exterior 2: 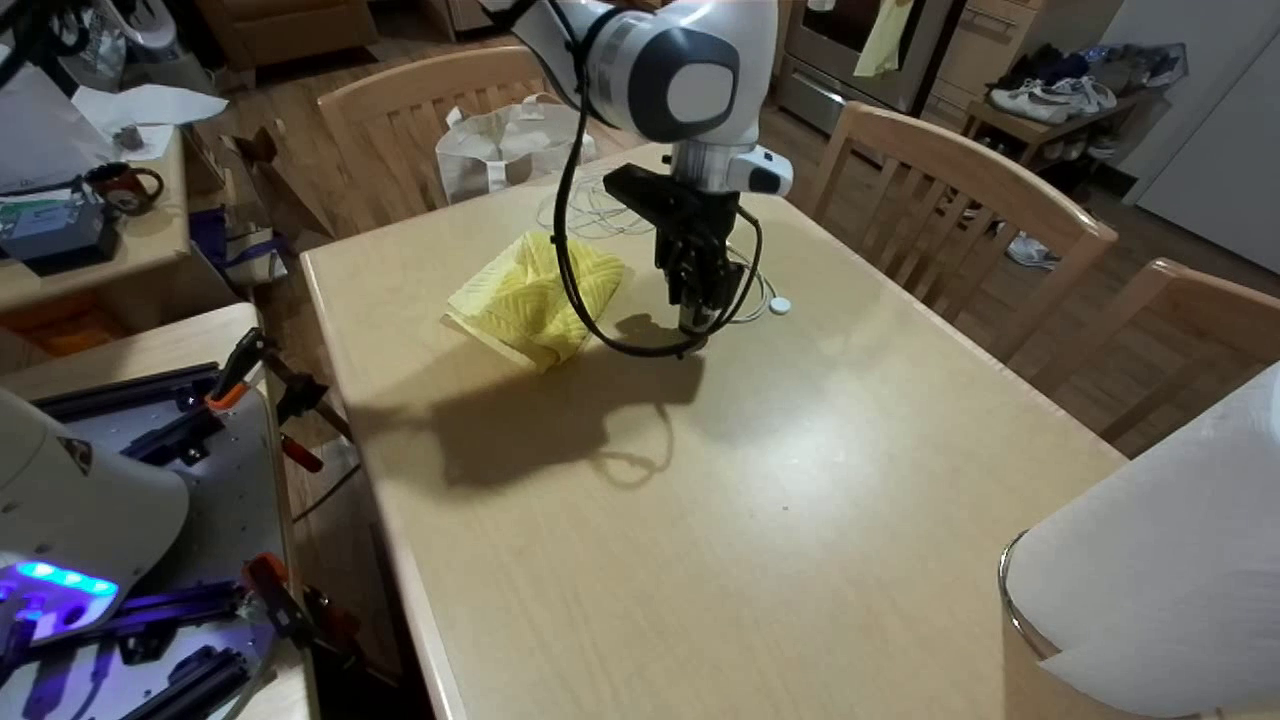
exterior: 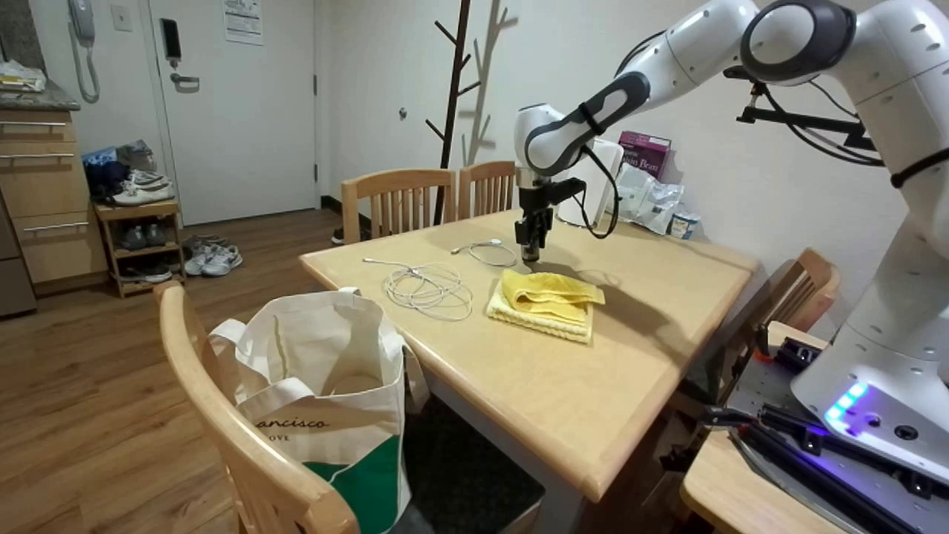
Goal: Move the bottle closer to the right white cable
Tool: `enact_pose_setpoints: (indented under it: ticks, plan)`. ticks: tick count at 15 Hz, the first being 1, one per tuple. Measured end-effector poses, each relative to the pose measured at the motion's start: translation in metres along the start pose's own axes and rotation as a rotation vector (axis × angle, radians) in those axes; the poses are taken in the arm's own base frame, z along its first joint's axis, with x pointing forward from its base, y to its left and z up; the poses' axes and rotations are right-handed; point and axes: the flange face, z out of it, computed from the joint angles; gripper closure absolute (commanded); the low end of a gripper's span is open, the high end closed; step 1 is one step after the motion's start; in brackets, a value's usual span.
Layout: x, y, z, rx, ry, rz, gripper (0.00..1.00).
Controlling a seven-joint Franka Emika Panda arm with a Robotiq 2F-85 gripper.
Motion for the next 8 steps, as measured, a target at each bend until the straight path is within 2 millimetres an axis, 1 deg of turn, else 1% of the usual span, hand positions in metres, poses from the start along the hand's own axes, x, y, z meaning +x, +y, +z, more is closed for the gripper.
enact_pose_setpoints:
  ticks: [1, 3, 4, 5, 8]
  plan:
    - [0.002, 0.006, 0.006, 0.026, -0.005, 0.007, 0.72]
    - [0.004, 0.020, 0.009, 0.071, -0.004, 0.028, 0.72]
    - [0.004, 0.025, 0.010, 0.089, -0.004, 0.035, 0.22]
    - [0.005, 0.029, 0.010, 0.101, -0.003, 0.043, 0.20]
    - [0.005, 0.035, 0.011, 0.121, -0.008, 0.057, 0.03]
